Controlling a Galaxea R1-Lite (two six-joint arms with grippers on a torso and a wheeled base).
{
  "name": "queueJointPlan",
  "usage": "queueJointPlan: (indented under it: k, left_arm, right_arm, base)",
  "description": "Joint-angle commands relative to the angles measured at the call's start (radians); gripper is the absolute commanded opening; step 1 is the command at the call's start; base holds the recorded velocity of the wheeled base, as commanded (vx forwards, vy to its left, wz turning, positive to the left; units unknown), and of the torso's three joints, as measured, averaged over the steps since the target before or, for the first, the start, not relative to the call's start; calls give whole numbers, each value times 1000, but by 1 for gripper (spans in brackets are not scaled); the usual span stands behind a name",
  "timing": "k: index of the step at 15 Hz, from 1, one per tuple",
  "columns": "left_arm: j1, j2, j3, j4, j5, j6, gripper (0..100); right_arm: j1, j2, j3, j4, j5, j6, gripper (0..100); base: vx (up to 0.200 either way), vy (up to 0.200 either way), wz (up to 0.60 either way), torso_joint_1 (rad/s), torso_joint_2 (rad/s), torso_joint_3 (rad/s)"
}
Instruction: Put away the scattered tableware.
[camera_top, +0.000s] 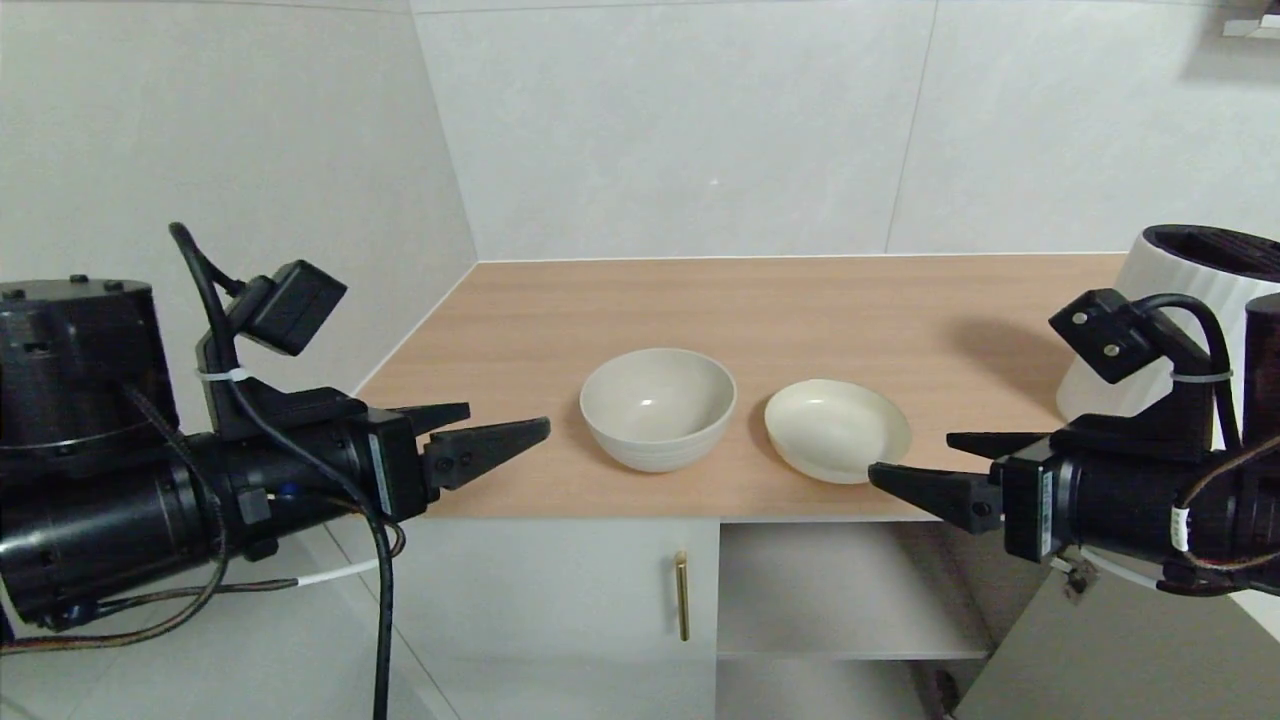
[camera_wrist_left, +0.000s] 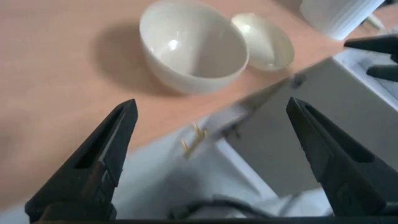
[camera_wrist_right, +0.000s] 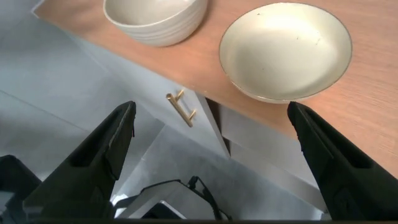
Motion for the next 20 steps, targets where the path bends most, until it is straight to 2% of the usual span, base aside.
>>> queueJointPlan:
  k: [1, 3, 4, 5, 6, 7, 9, 10, 13, 15, 17, 20]
  left_arm:
    - [2, -9, -68, 80, 1, -15, 100]
    - [2, 11, -121, 151, 1, -89, 100]
    - [2, 40, -164, 183, 2, -161, 100]
    - [3, 54, -183, 194, 4, -198, 100]
    - [3, 54, -183, 194, 4, -198, 100]
    - [5, 120, -252, 252, 50, -316, 100]
    - [3, 169, -296, 289, 82, -391, 100]
    - [2, 195, -318, 290, 102, -435, 100]
    - [-1, 259, -348, 289, 166, -518, 100]
    - [-18, 302, -387, 299, 214, -544, 100]
    - [-46, 344, -419, 325, 277, -557, 100]
    - [-77, 381, -425, 329, 284, -575, 100]
  right_arm:
    - [-4, 27, -11, -1, -4, 0, 100]
    - [-4, 55, -54, 11, -20, 8, 100]
    - [-3, 77, -85, 34, -58, 29, 100]
    - [-3, 90, -109, 68, -84, 45, 100]
    - [-3, 90, -109, 68, -84, 45, 100]
    - [-3, 123, -220, 217, -141, 140, 100]
    - [-6, 152, -252, 222, -182, 184, 100]
    - [-21, 182, -273, 220, -241, 190, 100]
    - [-76, 276, -336, 214, -305, 261, 100]
    - [-109, 313, -359, 214, -305, 272, 100]
    - [-113, 328, -365, 214, -320, 273, 100]
    - [-113, 343, -365, 214, -345, 270, 100]
  base:
    - [0, 0, 0, 27, -51, -32]
    - [0, 0, 0, 0, 0, 0]
    - [0, 0, 0, 0, 0, 0]
    - [0, 0, 0, 0, 0, 0]
    - [0, 0, 0, 0, 0, 0]
    - [0, 0, 0, 0, 0, 0]
    - [0, 0, 0, 0, 0, 0]
    - [0, 0, 0, 0, 0, 0]
    - [0, 0, 0, 0, 0, 0]
    - [0, 0, 0, 0, 0, 0]
    - [0, 0, 0, 0, 0, 0]
    - [0, 0, 0, 0, 0, 0]
